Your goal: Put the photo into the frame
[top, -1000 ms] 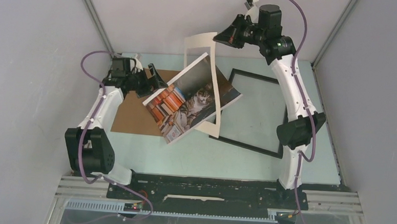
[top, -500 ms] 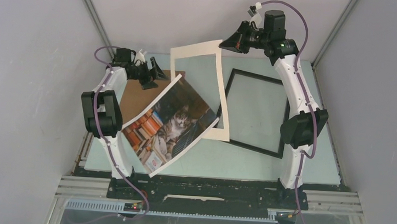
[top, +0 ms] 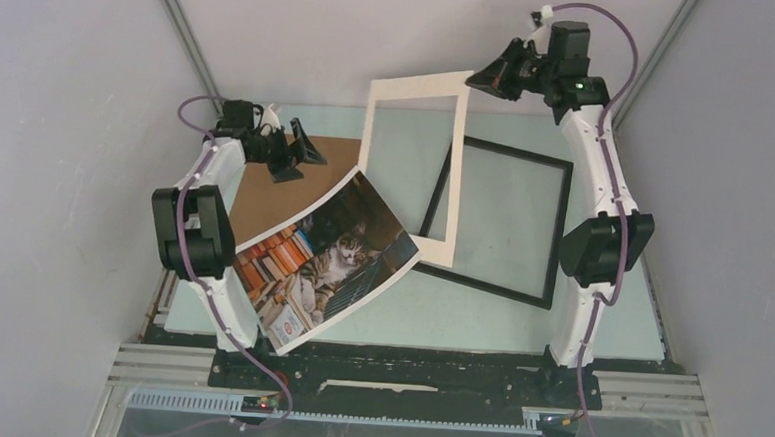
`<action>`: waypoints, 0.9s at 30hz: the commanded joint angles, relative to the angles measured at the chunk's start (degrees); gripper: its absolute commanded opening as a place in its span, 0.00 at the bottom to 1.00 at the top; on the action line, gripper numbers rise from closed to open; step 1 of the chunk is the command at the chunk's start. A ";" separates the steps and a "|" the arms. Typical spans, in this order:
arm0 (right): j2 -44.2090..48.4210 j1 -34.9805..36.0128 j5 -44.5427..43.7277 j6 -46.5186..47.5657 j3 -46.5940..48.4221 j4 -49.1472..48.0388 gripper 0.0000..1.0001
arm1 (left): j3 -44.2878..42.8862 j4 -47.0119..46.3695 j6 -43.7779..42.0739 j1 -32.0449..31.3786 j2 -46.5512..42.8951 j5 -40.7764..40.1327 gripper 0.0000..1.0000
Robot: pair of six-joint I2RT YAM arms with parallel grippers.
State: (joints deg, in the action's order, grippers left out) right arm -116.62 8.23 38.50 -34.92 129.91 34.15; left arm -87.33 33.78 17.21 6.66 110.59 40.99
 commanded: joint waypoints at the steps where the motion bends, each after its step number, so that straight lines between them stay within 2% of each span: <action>1: 2.75 -3.66 -6.47 3.99 6.04 8.02 0.00 | 3.75 -5.78 5.93 -0.55 -8.54 -8.03 1.00; 4: -1.36 -6.43 -2.18 7.41 13.31 20.10 0.00 | 7.32 -8.81 10.38 -2.03 -9.62 -10.73 1.00; 6: -0.81 -7.69 -0.88 9.44 11.47 22.93 0.00 | 8.97 -11.14 13.52 -3.12 -9.90 -10.65 1.00; 10: 4.94 -13.47 3.53 10.61 -0.04 19.39 0.00 | 8.62 -14.89 16.45 -6.10 -8.05 -4.55 1.00; 12: 5.92 -16.82 8.89 11.38 -3.02 20.54 0.00 | 8.12 -14.57 16.16 -8.65 -6.91 -3.07 0.99; 17: 7.33 -26.04 15.80 15.62 -10.35 23.95 0.00 | 8.65 -14.55 16.86 -10.31 -5.81 -1.57 0.99; 24: -0.31 -30.55 20.54 18.69 -13.99 24.61 0.00 | 9.43 -16.73 18.52 -14.55 -4.01 0.26 1.00; 26: -1.12 -29.88 20.36 14.75 -18.44 19.30 0.06 | 9.58 -18.35 19.06 -16.87 -3.23 0.24 1.00; 27: -0.09 -29.37 19.42 12.05 -23.79 12.42 0.10 | 9.81 -19.83 19.68 -18.77 -2.39 0.34 1.00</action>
State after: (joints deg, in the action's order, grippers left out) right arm -115.85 -23.83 55.02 -19.29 114.93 56.45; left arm -79.11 18.79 34.87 -6.98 106.59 39.24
